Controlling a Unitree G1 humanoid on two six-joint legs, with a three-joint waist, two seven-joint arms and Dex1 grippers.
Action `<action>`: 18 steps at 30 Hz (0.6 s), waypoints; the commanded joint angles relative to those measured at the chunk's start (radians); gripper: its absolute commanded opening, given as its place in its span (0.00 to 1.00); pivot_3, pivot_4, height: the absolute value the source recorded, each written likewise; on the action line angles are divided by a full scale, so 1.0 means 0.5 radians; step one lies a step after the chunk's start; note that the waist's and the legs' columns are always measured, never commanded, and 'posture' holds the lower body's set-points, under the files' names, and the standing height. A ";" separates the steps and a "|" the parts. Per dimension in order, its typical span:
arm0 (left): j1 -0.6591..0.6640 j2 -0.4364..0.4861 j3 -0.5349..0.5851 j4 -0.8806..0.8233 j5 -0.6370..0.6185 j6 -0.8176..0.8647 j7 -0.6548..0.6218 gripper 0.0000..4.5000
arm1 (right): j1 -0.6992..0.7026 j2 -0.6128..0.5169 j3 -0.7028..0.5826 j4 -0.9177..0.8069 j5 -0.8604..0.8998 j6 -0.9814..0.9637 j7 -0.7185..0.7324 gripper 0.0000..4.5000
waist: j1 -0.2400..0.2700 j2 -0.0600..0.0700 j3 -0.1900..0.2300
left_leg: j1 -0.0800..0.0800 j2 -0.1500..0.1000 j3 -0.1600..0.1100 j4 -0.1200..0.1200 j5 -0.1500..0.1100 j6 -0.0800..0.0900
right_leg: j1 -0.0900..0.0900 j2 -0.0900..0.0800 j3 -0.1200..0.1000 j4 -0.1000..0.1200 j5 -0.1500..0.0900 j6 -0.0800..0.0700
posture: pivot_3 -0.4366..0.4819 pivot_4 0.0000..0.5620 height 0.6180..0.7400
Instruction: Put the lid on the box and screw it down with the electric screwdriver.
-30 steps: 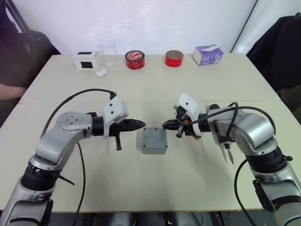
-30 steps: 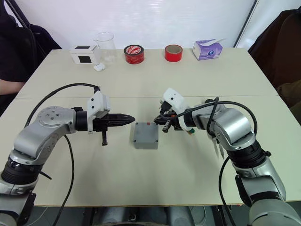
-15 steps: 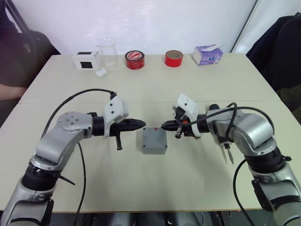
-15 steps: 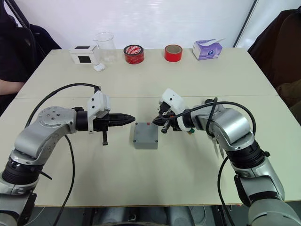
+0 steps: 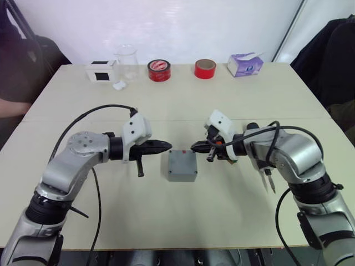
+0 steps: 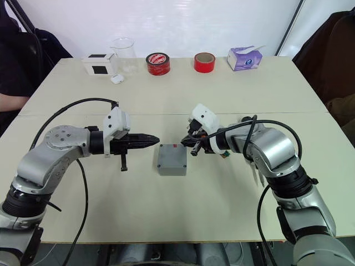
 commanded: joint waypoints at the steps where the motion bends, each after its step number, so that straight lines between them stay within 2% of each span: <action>1: -0.014 0.012 0.009 -0.069 -0.015 -0.014 -0.007 0.00 | 0.049 -0.024 0.008 -0.027 -0.013 -0.032 0.012 0.01 | 0.002 0.000 0.000 | 0.000 0.000 0.000 0.000 0.000 0.000 | 0.000 0.000 0.000 0.000 0.000 0.000 | 0.48 0.27 1.00; 10: -0.019 0.016 0.007 -0.066 -0.017 -0.014 -0.022 0.00 | 0.124 -0.013 0.012 -0.046 0.002 -0.054 0.010 0.01 | 0.000 -0.001 0.000 | 0.000 0.000 0.000 0.000 0.000 0.000 | 0.000 0.000 0.000 0.000 0.000 0.000 | 0.48 0.27 1.00; 11: -0.018 0.017 0.007 -0.066 -0.018 -0.015 -0.028 0.00 | 0.125 -0.019 0.001 -0.055 0.012 -0.049 0.015 0.10 | 0.000 -0.001 0.000 | 0.000 0.000 0.000 0.000 0.000 0.000 | 0.000 0.000 0.000 0.000 0.000 0.000 | 0.48 0.27 1.00; 13: -0.018 0.019 0.005 -0.066 -0.020 -0.015 -0.040 0.00 | 0.117 -0.034 -0.026 -0.073 0.027 -0.045 0.024 0.21 | 0.001 0.000 0.000 | 0.000 0.000 0.000 0.000 0.000 0.000 | 0.000 0.000 0.000 0.000 0.000 0.000 | 0.48 0.27 1.00; 14: -0.018 0.018 0.003 -0.070 -0.021 -0.012 -0.042 0.00 | 0.111 -0.043 -0.041 -0.085 0.030 -0.041 0.025 0.32 | 0.000 -0.001 -0.001 | 0.000 0.000 0.000 0.000 0.000 0.000 | 0.000 0.000 0.000 0.000 0.000 0.000 | 0.48 0.27 1.00; 18: -0.018 0.016 -0.009 -0.078 -0.025 -0.014 -0.061 0.00 | 0.070 -0.105 -0.138 -0.148 0.073 0.012 0.037 0.67 | 0.003 -0.001 0.000 | 0.000 0.000 0.000 0.000 0.000 0.000 | 0.000 0.000 0.000 0.000 0.000 0.000 | 0.48 0.27 1.00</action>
